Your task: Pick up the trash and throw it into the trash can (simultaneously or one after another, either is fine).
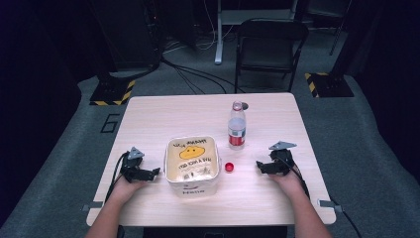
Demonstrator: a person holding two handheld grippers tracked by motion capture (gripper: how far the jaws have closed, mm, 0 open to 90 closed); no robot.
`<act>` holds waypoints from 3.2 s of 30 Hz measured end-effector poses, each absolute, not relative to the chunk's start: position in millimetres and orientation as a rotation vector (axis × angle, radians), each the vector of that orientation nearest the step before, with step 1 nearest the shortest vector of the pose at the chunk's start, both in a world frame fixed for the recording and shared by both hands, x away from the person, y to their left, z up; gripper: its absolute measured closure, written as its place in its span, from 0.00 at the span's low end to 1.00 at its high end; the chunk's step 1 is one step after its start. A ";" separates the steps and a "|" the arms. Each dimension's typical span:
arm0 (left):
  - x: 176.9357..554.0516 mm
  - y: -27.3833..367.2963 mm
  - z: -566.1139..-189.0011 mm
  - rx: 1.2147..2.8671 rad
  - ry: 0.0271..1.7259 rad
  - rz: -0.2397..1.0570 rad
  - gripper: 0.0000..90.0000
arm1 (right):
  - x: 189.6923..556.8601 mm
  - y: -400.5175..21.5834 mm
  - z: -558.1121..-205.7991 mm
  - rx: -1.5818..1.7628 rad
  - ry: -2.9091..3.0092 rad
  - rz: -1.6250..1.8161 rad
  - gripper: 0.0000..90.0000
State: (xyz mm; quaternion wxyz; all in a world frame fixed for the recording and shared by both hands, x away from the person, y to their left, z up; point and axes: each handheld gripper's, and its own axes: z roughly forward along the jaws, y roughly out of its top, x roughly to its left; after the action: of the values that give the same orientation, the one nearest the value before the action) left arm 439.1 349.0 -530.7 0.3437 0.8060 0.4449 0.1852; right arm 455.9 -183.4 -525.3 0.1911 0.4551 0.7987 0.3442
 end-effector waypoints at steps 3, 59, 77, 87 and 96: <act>439.2 348.8 -531.0 2.090 1.155 0.483 0.01 | 454.1 -182.3 -523.1 1.280 2.258 0.957 0.20; 436.0 354.7 -530.4 2.138 1.041 0.449 0.03 | 463.3 -155.2 -443.9 1.166 2.177 1.215 0.30; 434.2 356.0 -530.4 2.140 1.035 0.440 0.03 | 477.1 -130.4 -416.5 1.140 2.147 1.231 0.19; 435.3 355.7 -530.5 2.137 1.035 0.440 0.03 | 495.2 -111.4 -411.9 1.143 2.148 1.207 0.13; 435.2 355.7 -530.5 2.138 1.036 0.441 0.03 | 504.3 -92.2 -406.3 1.106 2.163 1.178 0.09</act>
State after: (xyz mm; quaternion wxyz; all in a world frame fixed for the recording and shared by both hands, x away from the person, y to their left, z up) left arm 435.2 355.7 -530.5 0.3550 0.8272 0.4008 0.1705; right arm 504.3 -92.2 -406.3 0.2191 0.3999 0.7816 0.4257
